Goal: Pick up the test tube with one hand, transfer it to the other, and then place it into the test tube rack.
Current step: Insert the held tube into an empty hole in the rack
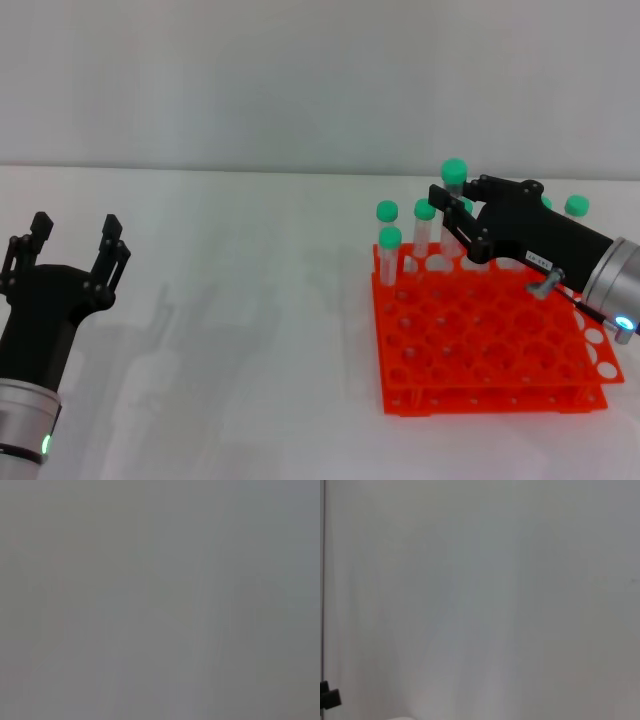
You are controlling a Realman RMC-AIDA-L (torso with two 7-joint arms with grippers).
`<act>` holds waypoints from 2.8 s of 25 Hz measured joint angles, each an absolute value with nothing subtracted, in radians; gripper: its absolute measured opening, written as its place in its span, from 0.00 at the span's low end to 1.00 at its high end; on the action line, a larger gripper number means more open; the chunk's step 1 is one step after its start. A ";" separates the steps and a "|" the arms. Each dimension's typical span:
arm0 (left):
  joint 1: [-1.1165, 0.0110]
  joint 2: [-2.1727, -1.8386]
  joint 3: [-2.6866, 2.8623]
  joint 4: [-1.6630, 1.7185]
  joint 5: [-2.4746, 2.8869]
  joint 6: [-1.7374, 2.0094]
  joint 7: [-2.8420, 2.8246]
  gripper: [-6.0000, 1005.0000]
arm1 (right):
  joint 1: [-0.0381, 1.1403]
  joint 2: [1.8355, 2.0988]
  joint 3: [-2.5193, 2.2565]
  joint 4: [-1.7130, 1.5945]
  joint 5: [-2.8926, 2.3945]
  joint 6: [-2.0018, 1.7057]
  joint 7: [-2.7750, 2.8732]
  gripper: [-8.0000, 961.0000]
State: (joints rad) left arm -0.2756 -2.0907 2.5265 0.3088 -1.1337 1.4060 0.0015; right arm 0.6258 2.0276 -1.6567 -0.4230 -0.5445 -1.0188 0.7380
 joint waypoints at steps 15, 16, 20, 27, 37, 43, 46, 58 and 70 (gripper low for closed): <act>-0.287 -2.091 2.526 0.308 -1.137 1.389 -0.009 0.76 | 0.647 2.028 -1.927 -0.427 -0.211 -0.914 0.620 0.22; -0.287 -2.091 2.526 0.308 -1.137 1.388 -0.015 0.76 | 0.649 2.028 -1.934 -0.427 -0.204 -0.907 0.615 0.22; -0.287 -2.090 2.526 0.306 -1.137 1.384 -0.035 0.76 | 0.649 2.028 -1.946 -0.427 -0.198 -0.891 0.613 0.22; -0.287 -2.089 2.526 0.305 -1.137 1.384 -0.042 0.76 | 0.658 2.028 -2.019 -0.427 -0.120 -0.865 0.584 0.22; -0.286 -2.089 2.526 0.305 -1.137 1.384 -0.051 0.76 | 0.671 2.028 -2.112 -0.426 0.019 -0.837 0.530 0.22; -0.286 -2.089 2.526 0.305 -1.137 1.384 -0.051 0.76 | 0.666 2.028 -2.126 -0.426 0.030 -0.821 0.530 0.22; -0.287 -2.089 2.526 0.304 -1.137 1.384 -0.051 0.76 | 0.663 2.028 -2.127 -0.426 0.031 -0.815 0.529 0.23; -0.279 -2.089 2.527 0.304 -1.137 1.393 -0.051 0.76 | 0.641 2.028 -2.130 -0.426 0.034 -0.800 0.523 0.23; -0.275 -2.089 2.526 0.305 -1.137 1.416 -0.051 0.76 | 0.589 2.028 -2.120 -0.454 0.055 -0.834 0.520 0.50</act>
State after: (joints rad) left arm -0.2753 -2.0892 2.5265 0.3053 -1.1366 1.4156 -0.0506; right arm 0.5892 2.0278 -2.1204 -0.4538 0.0554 -0.8339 0.5196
